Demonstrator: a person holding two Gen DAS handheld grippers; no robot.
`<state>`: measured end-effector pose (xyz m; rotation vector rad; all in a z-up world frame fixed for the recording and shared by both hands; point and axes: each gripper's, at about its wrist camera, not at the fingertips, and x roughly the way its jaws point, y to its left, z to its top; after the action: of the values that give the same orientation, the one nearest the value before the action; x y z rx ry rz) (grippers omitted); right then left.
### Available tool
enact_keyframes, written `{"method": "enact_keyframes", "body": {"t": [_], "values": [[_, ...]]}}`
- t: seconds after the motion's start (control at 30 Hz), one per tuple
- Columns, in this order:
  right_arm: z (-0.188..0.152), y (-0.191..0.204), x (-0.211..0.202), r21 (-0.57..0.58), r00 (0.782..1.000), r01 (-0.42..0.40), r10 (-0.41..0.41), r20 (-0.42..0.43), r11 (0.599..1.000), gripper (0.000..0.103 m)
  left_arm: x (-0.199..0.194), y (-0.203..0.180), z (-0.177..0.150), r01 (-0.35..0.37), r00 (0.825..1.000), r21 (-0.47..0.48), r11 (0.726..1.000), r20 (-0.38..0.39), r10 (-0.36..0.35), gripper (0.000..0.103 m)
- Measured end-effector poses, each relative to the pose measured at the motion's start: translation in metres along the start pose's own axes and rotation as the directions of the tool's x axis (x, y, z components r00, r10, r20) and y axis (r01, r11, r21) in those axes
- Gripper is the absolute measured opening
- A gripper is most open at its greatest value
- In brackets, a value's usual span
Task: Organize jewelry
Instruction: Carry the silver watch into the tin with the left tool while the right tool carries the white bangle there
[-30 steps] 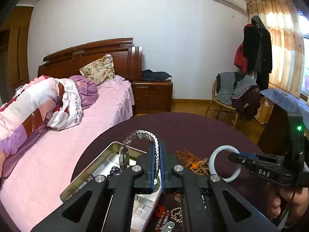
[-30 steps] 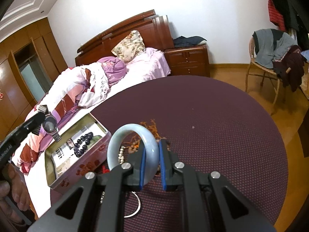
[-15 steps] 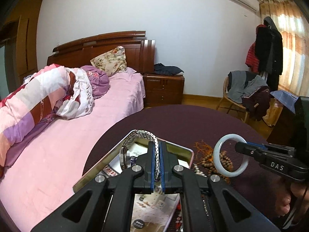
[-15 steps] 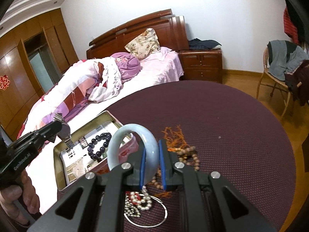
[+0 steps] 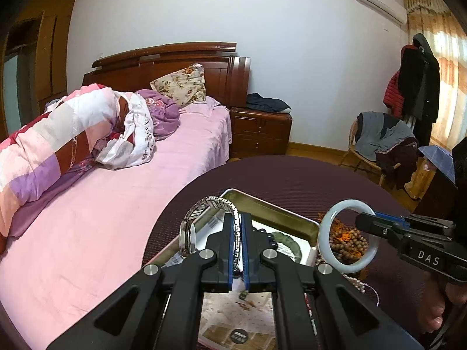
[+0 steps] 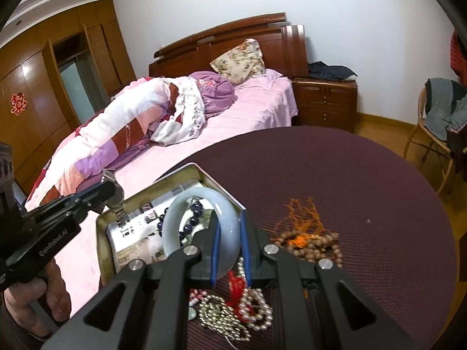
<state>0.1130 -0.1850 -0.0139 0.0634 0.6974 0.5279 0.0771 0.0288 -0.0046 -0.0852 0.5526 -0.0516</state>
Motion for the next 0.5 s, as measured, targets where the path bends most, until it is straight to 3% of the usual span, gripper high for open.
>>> {"method": "enact_keyframes", "body": {"t": [0.5], "values": [[0.002, 0.049, 0.035, -0.08, 0.997, -0.068, 0.063, -0.054, 0.994, 0.016, 0.018, 0.022, -0.012, -0.007, 0.998, -0.047, 0.999, -0.057, 0.004, 0.003]]}}
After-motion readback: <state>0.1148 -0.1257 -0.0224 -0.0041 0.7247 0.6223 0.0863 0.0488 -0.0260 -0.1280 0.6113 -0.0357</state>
